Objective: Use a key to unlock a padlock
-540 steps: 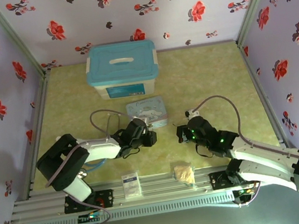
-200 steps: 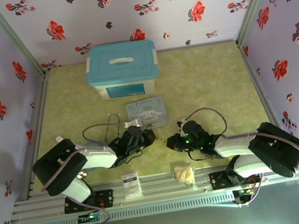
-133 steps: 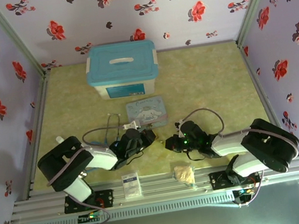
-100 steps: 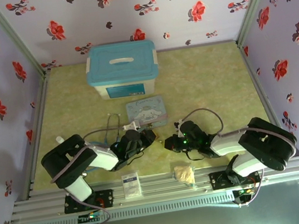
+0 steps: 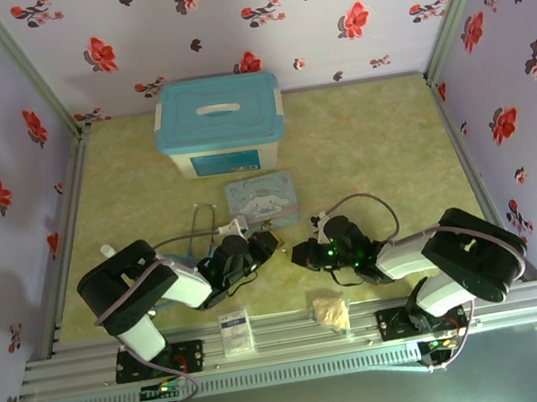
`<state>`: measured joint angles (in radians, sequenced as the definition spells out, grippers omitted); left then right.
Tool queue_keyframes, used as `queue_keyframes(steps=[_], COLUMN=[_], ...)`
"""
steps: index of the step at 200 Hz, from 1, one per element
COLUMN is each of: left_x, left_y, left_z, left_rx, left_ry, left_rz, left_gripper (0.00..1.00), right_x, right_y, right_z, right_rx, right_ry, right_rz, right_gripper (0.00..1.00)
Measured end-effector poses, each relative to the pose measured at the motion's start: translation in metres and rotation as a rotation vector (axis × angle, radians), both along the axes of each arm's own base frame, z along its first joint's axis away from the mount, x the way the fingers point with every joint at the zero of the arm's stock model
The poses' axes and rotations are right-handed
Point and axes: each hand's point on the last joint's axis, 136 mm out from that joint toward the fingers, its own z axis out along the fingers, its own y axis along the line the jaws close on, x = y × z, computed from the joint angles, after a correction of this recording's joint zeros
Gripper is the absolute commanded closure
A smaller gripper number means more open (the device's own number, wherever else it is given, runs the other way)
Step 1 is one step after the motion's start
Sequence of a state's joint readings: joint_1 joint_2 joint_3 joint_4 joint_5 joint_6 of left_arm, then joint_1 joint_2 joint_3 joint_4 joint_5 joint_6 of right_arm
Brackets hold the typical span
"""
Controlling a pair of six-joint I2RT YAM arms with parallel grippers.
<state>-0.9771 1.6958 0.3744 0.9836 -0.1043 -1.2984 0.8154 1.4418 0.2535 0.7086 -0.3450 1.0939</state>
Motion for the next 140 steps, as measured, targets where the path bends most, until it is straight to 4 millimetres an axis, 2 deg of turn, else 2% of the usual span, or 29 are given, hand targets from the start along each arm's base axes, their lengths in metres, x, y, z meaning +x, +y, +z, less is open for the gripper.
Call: queue_keyframes(steps=[140], left_x=[0.003], left_y=[0.001], left_z=[0.009], left_rx=[-0.068], left_ry=[0.005], left_rz=[0.035], left_gripper=[1.0], right_x=[0.012], right_y=[-0.002], right_z=[0.0], right_rx=[0.065], right_ry=[0.038], right_rz=[-0.023], right_gripper=[1.0])
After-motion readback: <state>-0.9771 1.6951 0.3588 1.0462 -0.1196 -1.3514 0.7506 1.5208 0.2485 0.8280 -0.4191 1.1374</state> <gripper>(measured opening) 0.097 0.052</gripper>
